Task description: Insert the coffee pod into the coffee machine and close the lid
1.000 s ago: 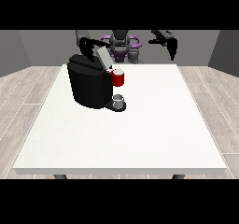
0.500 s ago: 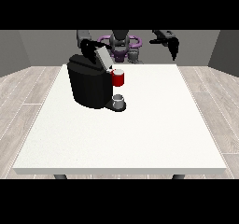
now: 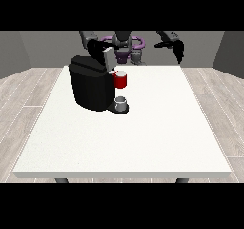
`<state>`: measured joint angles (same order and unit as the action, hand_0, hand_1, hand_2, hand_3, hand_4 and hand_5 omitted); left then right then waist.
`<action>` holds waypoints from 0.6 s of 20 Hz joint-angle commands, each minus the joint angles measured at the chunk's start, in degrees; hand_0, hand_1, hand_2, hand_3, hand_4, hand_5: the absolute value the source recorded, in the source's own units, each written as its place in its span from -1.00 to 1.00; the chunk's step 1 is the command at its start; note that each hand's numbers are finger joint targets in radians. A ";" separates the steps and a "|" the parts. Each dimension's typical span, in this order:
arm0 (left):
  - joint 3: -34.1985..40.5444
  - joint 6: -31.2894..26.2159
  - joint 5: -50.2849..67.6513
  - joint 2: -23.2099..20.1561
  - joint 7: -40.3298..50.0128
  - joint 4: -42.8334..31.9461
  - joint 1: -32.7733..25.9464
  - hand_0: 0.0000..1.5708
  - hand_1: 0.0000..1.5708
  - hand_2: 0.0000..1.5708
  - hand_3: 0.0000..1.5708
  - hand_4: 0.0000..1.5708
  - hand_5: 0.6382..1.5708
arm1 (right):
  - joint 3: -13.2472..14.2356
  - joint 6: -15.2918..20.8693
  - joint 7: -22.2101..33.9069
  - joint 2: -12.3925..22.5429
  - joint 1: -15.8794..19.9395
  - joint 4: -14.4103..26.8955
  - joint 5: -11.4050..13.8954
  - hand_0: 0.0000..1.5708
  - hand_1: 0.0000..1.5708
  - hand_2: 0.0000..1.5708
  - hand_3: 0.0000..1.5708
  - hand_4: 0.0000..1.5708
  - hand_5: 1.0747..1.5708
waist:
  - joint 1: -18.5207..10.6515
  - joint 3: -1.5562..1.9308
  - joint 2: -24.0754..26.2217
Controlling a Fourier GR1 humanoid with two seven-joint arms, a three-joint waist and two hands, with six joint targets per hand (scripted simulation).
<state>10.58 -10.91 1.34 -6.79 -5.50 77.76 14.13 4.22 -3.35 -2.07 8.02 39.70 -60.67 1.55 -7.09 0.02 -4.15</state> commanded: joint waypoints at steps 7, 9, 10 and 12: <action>0.59 -2.87 3.77 -1.99 2.28 0.05 2.58 -1.00 -1.00 -1.00 -1.00 -1.00 1.00 | -3.74 2.97 -2.14 -2.13 3.95 3.53 6.36 -1.00 -1.00 -1.00 -1.00 -0.78 1.00 | -2.48 -0.02 -1.28; -1.60 -2.24 0.73 -1.12 -1.89 0.04 0.66 -1.00 -1.00 -1.00 -1.00 -1.00 1.00 | -3.35 3.36 1.98 -1.99 7.74 2.53 6.27 -1.00 -1.00 -1.00 -1.00 -0.81 1.00 | -2.39 -0.03 0.29; 0.54 -1.77 2.58 -2.76 1.45 -0.55 6.41 -1.00 -1.00 -1.00 -1.00 -0.85 1.00 | -4.40 3.61 0.32 -3.42 8.29 2.81 6.91 -1.00 -1.00 -1.00 -1.00 -0.84 1.00 | -1.11 -0.02 -1.74; -1.63 0.24 0.58 0.78 -3.84 -0.54 1.06 -1.00 -1.00 -1.00 -1.00 -0.77 1.00 | -4.83 3.13 -0.67 -3.63 5.89 3.17 7.58 -1.00 -1.00 -1.00 -1.00 -0.86 1.00 | -0.49 -0.03 -0.31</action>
<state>9.16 -11.28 2.24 -6.65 -6.06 77.87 15.68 0.58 -0.92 -2.08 5.62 45.36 -57.80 7.48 -8.43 0.00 -4.37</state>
